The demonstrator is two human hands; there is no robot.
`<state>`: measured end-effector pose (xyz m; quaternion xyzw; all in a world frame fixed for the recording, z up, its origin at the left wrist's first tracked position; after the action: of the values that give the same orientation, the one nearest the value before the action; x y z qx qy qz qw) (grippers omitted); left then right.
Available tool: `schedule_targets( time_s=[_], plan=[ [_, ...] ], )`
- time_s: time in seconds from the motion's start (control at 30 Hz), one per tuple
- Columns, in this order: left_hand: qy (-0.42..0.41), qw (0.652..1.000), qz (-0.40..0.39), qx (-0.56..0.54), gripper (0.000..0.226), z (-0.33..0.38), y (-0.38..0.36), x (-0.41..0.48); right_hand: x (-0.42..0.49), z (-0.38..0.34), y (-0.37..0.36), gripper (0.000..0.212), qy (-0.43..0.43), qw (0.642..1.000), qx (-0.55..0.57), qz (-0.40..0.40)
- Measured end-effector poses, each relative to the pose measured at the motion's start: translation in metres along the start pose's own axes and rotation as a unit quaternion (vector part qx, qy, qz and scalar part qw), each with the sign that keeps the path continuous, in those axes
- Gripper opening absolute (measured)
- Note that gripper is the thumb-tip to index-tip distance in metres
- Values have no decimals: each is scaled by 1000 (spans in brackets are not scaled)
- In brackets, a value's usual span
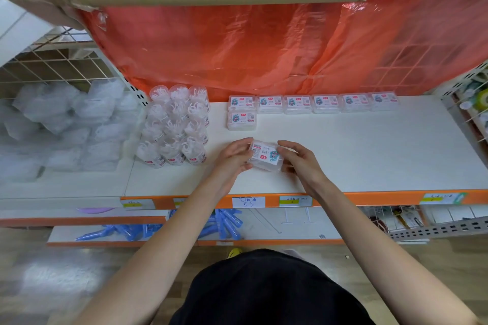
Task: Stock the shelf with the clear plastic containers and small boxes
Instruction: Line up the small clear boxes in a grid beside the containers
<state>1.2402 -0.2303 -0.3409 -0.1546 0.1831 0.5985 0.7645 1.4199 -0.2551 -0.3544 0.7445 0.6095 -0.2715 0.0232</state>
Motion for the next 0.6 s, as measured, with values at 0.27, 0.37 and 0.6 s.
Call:
schedule_targets(
  time_s=[0.27,0.37,0.6],
  plan=[
    [35,999,7,-4,36,-4,-5,2,5,1,-5,31,-22,999,37,-10],
    [31,999,5,6,34,-7,-9,2,5,5,-9,43,-25,999,31,-29],
    [4,997,16,76,27,4,-4,10,5,-1,-2,75,64,988,-133,-35]
  ],
)
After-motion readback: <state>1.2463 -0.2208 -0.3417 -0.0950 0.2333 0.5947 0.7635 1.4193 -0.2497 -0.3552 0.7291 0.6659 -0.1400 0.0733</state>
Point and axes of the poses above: each hand's wrist, its own x-axis towards the middle knuckle, its own y-axis out of the back of the hand, z = x × y, the point moved 6 cm from there along x, towards the middle knuckle, and after that the axes turned 13 degrees about x, right-handed, at the moved point
